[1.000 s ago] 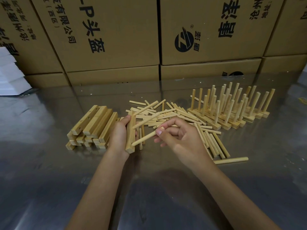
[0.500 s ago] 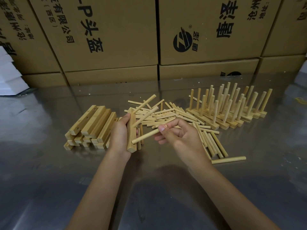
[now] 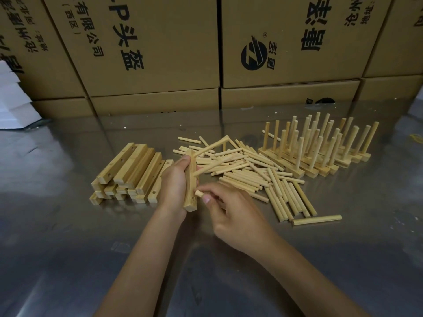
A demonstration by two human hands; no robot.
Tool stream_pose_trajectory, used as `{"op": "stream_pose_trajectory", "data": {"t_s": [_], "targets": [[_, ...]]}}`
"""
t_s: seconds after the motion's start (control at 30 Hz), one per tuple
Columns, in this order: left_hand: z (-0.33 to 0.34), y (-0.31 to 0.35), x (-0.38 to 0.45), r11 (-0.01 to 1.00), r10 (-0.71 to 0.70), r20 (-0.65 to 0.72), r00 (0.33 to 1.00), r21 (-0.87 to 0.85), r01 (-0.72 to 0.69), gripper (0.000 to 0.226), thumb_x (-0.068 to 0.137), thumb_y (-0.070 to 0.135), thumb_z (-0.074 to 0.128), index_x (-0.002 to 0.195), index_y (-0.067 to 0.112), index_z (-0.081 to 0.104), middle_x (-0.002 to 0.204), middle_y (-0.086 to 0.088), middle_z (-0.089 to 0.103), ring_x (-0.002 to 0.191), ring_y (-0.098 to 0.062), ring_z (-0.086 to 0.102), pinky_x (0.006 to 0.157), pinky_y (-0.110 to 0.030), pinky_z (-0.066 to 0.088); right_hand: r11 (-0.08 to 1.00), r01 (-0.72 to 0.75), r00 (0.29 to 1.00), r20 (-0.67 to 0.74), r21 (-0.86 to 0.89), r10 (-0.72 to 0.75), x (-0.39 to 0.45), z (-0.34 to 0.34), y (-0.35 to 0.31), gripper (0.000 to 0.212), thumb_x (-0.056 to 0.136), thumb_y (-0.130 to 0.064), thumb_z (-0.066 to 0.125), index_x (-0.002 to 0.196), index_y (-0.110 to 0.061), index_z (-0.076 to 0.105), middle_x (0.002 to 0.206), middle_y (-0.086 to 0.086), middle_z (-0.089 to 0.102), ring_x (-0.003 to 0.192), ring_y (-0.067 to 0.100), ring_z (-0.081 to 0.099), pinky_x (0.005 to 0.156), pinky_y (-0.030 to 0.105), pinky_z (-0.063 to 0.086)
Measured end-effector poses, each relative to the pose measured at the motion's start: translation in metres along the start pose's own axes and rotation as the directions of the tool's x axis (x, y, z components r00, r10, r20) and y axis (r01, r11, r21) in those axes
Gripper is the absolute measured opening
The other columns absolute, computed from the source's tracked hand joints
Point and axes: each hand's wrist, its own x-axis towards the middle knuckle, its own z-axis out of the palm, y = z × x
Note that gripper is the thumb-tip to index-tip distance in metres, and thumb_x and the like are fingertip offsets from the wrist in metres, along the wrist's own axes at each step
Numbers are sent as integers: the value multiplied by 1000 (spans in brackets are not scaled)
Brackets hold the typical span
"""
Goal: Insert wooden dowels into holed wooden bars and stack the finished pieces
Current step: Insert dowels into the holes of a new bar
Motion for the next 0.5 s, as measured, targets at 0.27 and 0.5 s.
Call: {"op": "stream_pose_trajectory", "data": {"t_s": [0.27,0.5], "targets": [[2,-2,-1,999,21,40,999,32,-22,24,101,30,51,95,11,66,65,0,59,48,-14,49,45,-26,42,997,65,998,4,37,-65,0,-8,3,7,89,-12,65,90,-19,67,78,-14,60,73,3,54,62,13,37],[10,-6,-11,991,91,96,991,85,-99,23,103,27,49,93,12,64,70,-3,59,53,-19,48,48,-27,40,999,37,997,63,12,-37,1,-19,8,11,90,-17,66,81,-23,68,65,-11,60,59,4,52,53,14,35]]}}
